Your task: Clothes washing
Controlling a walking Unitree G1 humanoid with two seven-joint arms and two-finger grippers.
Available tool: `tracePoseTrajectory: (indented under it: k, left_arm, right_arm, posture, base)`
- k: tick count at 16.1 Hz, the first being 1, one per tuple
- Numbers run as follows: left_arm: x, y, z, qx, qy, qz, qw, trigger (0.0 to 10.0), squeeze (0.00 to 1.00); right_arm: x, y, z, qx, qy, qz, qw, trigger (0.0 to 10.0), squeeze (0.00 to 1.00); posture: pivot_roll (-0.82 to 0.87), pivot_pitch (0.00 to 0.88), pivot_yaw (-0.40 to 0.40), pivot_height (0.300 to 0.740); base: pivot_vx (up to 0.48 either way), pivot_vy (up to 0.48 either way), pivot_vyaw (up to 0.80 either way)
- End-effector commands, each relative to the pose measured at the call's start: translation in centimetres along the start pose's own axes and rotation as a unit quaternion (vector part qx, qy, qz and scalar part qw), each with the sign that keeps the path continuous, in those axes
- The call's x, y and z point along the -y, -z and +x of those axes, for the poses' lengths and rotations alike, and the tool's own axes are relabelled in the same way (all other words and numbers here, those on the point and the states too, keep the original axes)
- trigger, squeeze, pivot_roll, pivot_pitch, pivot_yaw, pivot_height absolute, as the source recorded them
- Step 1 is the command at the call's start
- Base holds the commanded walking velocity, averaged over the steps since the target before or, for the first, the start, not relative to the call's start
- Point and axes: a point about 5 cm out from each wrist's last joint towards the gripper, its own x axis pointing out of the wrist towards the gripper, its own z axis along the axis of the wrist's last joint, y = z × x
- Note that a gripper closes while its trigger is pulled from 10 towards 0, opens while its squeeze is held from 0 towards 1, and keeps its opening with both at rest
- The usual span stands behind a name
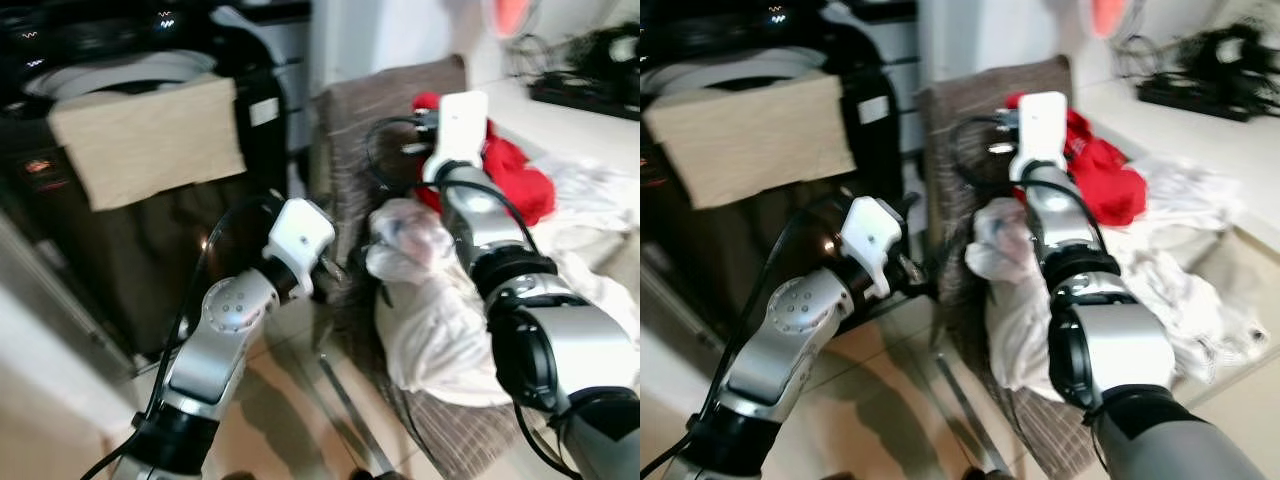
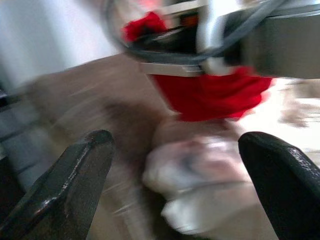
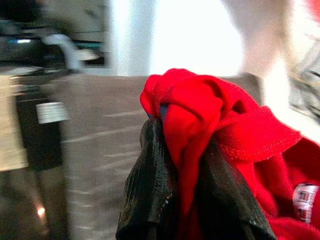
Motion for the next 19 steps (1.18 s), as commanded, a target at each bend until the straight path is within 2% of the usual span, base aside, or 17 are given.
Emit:
tracePoseTrajectory:
  k: [1, 2, 6, 7, 9, 13, 15, 16, 19]
  left_arm:
    - [-1.2, -0.1, 0.3, 0.007, -0.082, 0.005, 0.997, 10.0, 0.0]
    - [-1.8, -0.2, 0.4, 0.017, -0.155, -0.009, 0.988, 10.0, 0.0]
    - [-3.1, -0.1, 0.3, 0.023, -0.238, -0.013, 0.971, 10.0, 0.0]
    - [-4.0, 0.1, 0.0, 0.023, -0.283, -0.001, 0.959, 10.0, 0.0]
    - [-4.2, 0.3, -0.3, 0.022, -0.306, 0.005, 0.952, 10.0, 0.0]
    - [-3.9, 0.6, -0.2, 0.012, -0.311, 0.031, 0.95, 10.0, 0.0]
    - [-3.9, 0.6, -0.3, 0.02, -0.298, 0.009, 0.954, 10.0, 0.0]
    - [-4.2, 0.1, -0.5, 0.041, -0.294, 0.002, 0.955, 10.0, 0.0]
    - [-4.3, 0.0, -0.6, 0.047, -0.3, 0.005, 0.953, 10.0, 0.0]
  right_arm:
    - [-0.1, -1.5, 0.2, 0.043, -0.007, -0.02, 0.999, 0.0, 0.0]
    - [0.0, -1.6, 0.1, 0.059, -0.01, -0.013, 0.998, 0.0, 0.0]
    - [0.0, -1.8, -0.1, 0.082, -0.024, 0.001, 0.996, 0.0, 0.0]
    - [0.2, -1.9, -0.2, 0.088, -0.027, 0.028, 0.995, 0.0, 0.0]
    - [0.2, -2.1, -0.2, 0.098, -0.036, 0.034, 0.994, 0.0, 0.0]
    - [-0.1, -1.8, -0.3, 0.092, -0.063, 0.039, 0.993, 0.0, 0.0]
    - [-0.4, -1.5, -0.4, 0.091, -0.074, 0.037, 0.992, 0.0, 0.0]
    - [-0.9, -1.2, -0.5, 0.089, -0.086, 0.022, 0.992, 0.0, 0.0]
    - [-1.0, -1.3, -0.5, 0.089, -0.09, 0.015, 0.992, 0.0, 0.0]
  posture:
    - [0.04, 0.005, -0.025, 0.74]
    - [0.04, 0.005, -0.025, 0.74]
    - [0.05, 0.003, -0.026, 0.74]
    - [0.05, 0.002, -0.027, 0.74]
    - [0.05, 0.002, -0.03, 0.74]
    - [0.06, 0.007, -0.042, 0.74]
    - [0.07, 0.01, -0.044, 0.74]
    - [0.07, 0.008, -0.043, 0.74]
    - [0.07, 0.003, -0.039, 0.74]
  base:
    - [0.0, 0.0, 0.54]
    - [0.0, 0.0, 0.46]
    - [0.0, 0.0, 0.45]
    - [0.0, 0.0, 0.43]
    - [0.0, 0.0, 0.43]
    - [0.0, 0.0, 0.43]
    - [0.0, 0.0, 0.43]
    - [0.48, 0.0, 0.41]
    - [0.48, 0.0, 0.41]
